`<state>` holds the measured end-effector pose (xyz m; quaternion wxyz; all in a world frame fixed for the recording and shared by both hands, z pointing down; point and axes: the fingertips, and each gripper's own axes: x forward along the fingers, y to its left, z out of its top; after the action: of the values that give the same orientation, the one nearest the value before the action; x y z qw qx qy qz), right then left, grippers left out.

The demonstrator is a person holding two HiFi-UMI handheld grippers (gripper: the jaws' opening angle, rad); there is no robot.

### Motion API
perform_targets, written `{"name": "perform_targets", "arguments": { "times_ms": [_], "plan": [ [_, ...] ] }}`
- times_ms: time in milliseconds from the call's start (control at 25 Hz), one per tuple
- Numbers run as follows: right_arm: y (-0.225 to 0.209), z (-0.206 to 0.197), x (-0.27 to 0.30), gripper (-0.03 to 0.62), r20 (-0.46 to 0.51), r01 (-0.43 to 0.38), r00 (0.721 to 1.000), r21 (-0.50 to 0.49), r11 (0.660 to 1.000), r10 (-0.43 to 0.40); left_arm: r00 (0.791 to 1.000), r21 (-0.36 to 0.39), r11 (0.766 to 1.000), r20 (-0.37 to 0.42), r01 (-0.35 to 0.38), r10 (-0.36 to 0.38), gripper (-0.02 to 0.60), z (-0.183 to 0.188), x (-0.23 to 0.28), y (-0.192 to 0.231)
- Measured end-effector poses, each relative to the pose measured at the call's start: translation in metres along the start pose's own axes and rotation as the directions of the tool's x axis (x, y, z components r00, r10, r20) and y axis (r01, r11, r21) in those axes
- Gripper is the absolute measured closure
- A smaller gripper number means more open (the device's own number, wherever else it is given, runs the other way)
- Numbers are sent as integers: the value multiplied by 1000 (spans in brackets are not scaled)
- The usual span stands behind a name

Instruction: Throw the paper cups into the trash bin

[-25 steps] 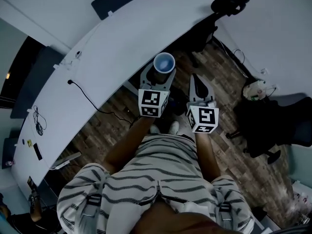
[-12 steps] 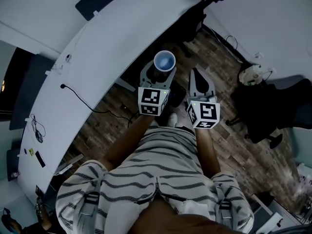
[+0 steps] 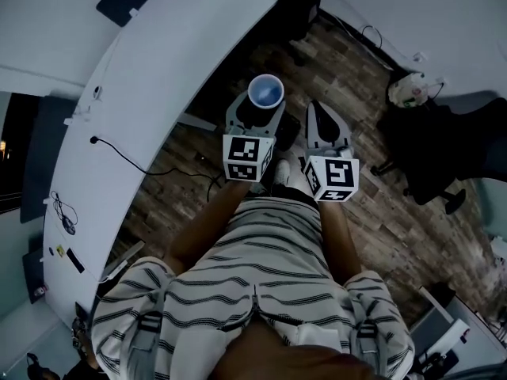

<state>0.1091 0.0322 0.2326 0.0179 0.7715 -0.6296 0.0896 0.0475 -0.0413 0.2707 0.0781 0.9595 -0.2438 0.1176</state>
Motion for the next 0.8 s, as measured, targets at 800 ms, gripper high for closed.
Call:
{"name": "perform_targets", "arguments": {
  "times_ms": [800],
  "plan": [
    [-29, -82, -1, 585, -153, 48, 988, 73, 996, -36, 976, -126, 991, -208, 35, -61, 281, -99, 21, -23]
  ]
}}
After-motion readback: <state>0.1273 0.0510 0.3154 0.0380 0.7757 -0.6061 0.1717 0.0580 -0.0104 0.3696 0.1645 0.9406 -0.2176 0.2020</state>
